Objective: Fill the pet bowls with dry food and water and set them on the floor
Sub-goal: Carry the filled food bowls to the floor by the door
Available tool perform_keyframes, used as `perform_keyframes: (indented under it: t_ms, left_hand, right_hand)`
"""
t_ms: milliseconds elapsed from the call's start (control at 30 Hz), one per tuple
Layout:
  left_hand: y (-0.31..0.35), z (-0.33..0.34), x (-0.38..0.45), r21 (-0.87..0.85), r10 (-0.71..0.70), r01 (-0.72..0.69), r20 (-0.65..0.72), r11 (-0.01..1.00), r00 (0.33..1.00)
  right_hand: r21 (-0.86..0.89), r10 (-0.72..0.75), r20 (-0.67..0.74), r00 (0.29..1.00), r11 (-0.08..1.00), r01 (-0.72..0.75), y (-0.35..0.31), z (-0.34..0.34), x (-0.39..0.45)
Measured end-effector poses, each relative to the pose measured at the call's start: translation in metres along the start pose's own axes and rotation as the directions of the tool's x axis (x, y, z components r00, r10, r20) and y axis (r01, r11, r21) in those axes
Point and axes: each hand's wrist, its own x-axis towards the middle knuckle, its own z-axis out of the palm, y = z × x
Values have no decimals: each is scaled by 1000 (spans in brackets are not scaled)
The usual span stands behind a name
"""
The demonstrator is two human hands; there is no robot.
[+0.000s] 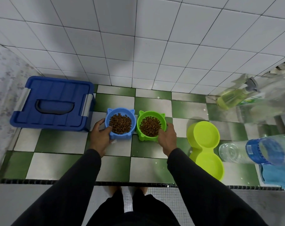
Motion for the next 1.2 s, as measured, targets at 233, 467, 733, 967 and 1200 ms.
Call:
perform_keyframes:
  t_ms: [233,467,733,967,1200]
  left_hand:
    - [12,8,-10,-111,21,-19,20,994,1000]
    - [28,14,-25,-223,48,-45,10,974,999]
    - [53,23,-47,-283,116,-116,-16,952,993]
    - [73,25,-60,-306,175,-182,-52,934,983]
    - [94,27,-75,-322,242,-253,-74,912,967]
  right_hand:
    - [182,15,-6,1000,983,-13,-6,-4,-8]
    - [316,-31,-64,997,947,49,-23,-18,-25]
    - [411,-65,-101,993,906,101,-48,-30,-41]
    - [504,-62,-127,990,855,118,-64,-39,-46]
    - [554,-89,-144,985,818,155,-87,-44,-51]
